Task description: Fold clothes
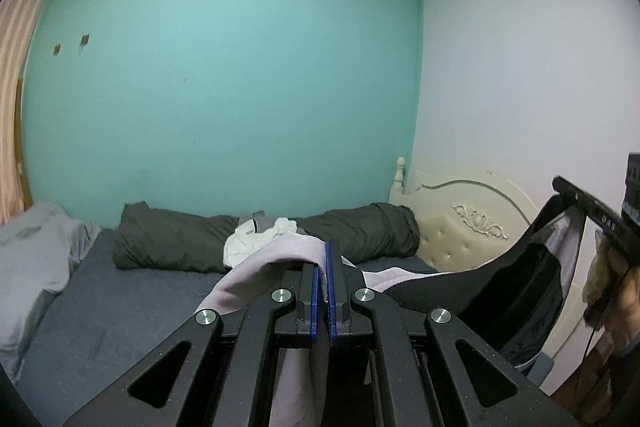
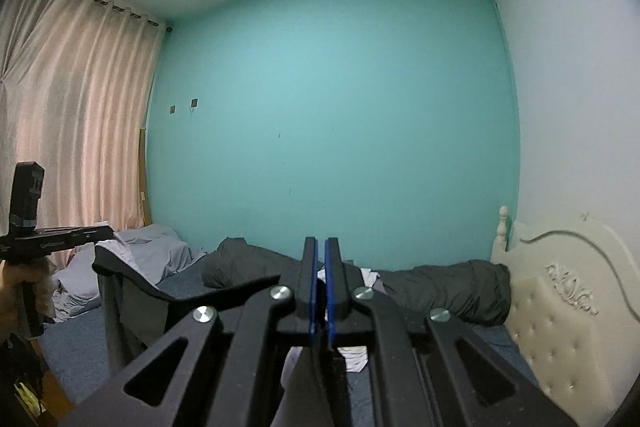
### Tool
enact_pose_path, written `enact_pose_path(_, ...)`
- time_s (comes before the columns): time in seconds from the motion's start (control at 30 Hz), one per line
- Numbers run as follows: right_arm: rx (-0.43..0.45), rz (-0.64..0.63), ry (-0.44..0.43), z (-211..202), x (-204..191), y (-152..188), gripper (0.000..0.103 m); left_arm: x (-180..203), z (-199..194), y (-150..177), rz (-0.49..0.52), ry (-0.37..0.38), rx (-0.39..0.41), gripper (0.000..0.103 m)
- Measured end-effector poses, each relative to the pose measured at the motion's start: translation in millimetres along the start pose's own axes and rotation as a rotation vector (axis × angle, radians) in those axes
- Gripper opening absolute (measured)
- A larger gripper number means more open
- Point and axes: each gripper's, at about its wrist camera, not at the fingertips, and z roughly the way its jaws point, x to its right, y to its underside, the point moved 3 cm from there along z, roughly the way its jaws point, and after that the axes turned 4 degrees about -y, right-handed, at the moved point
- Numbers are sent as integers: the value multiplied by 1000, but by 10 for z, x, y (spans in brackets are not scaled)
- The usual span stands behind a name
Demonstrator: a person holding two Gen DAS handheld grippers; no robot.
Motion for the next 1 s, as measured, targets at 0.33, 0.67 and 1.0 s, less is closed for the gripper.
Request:
enact_pose_path(0.33, 23, 6, -32, -299, -217, 7, 0, -61, -340, 402, 31, -11, -35, 3)
enact_pose_path(0.67, -338, 184, -102, 418, -102, 1900, 0, -237, 877, 1497, -8, -29, -310, 3)
enact_pose_path(1.0, -528, 292, -155, 970, -89, 3025, 0, -450, 1766, 1773, -38, -69, -396, 3)
